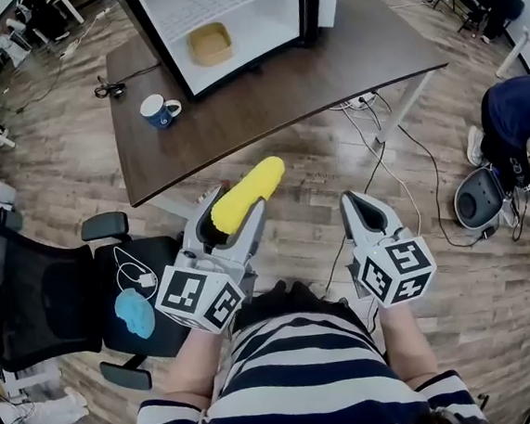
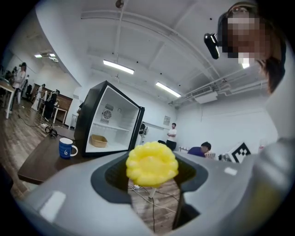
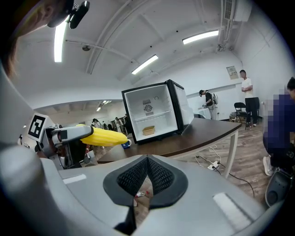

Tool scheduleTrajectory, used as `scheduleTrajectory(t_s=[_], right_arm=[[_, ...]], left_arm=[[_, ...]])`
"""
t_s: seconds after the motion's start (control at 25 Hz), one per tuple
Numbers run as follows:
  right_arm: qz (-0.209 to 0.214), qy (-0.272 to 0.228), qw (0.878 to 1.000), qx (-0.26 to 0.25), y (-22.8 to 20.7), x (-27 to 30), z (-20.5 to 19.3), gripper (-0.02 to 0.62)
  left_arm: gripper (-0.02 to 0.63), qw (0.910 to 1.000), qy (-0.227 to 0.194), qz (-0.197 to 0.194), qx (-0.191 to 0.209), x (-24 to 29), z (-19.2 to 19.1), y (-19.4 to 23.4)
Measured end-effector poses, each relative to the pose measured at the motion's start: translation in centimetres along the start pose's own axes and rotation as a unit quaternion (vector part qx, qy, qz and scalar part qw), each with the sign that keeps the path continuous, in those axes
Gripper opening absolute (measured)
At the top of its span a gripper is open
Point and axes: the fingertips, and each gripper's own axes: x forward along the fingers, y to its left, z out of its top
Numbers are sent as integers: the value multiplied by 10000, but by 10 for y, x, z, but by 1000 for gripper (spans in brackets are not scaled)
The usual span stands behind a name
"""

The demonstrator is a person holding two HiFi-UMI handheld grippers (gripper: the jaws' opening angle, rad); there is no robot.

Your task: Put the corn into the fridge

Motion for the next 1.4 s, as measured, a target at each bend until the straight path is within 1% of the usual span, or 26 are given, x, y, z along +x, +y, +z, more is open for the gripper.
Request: scheduleTrajectory(t_s=[0.16, 0.4, 0.56, 0.72, 1.04, 1.4], right_arm=[[151, 23, 9999, -30, -12, -3, 0, -8], [279, -22, 9996, 21, -17, 2, 4, -8], [288, -76, 9995, 78, -25, 7, 10, -8], [245, -58, 9997, 73, -34, 18, 16, -8], [273, 151, 9994, -129, -51, 62, 37, -8], [516, 128, 9982, -277, -54, 134, 70, -8]], left_arm=[[0, 9999, -17, 143, 37, 3, -3, -13], [0, 9994, 17, 333, 0, 7, -1, -10], [0, 9993, -1, 365, 69, 17, 6, -7], [0, 9995, -77, 308, 61, 39, 13, 1], [0, 9995, -194, 217, -102, 95, 25, 28], [0, 9993, -289, 246, -54, 140, 45, 72]])
